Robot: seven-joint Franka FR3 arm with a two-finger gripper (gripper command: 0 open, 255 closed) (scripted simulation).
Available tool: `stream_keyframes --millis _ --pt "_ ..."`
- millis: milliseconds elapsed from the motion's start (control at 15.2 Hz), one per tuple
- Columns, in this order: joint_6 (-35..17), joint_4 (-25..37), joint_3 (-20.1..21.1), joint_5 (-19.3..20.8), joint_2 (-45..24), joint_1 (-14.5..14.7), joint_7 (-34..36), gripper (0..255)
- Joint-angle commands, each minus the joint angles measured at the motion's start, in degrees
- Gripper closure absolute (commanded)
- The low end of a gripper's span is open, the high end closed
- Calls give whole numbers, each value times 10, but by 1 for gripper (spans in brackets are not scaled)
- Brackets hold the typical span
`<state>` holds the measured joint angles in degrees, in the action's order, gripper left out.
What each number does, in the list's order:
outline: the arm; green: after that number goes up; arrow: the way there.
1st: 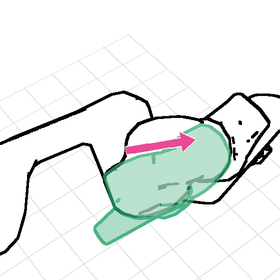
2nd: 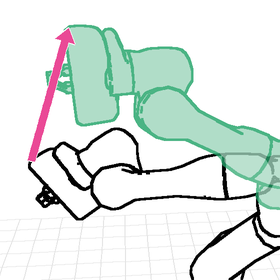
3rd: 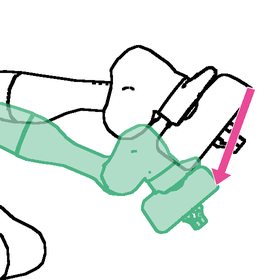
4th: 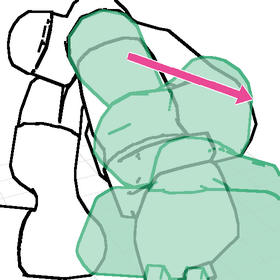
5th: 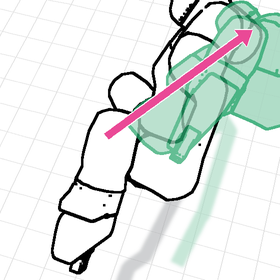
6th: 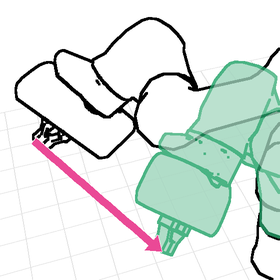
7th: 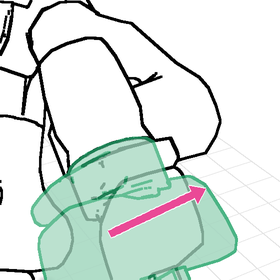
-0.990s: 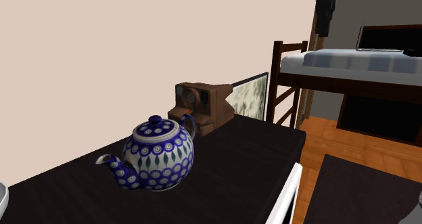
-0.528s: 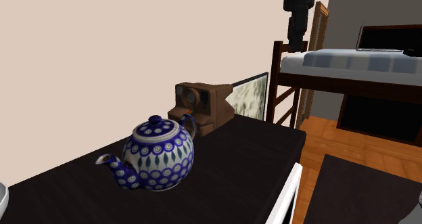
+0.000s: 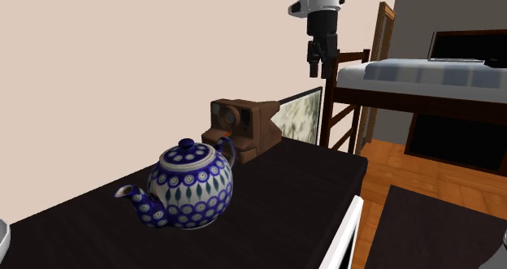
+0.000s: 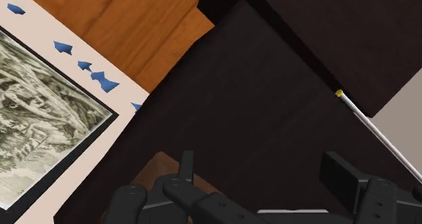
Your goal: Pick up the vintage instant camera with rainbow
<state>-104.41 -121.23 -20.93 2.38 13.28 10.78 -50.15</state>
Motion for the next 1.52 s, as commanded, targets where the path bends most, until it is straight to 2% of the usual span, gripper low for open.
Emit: stream_keyframes --millis 0,264,594,1188,1254,1452 --pt "-21 25 -10 -14 -48 10 -60 0" --pt "-42 90 -16 -49 -140 19 -172 0" --pt "-52 178 -3 -88 -245 16 -292 0" --pt "-104 142 0 -98 -264 14 -299 0" --pt "-104 144 0 -98 -265 13 -300 255" --pt "-103 144 0 -98 -265 13 -300 255"
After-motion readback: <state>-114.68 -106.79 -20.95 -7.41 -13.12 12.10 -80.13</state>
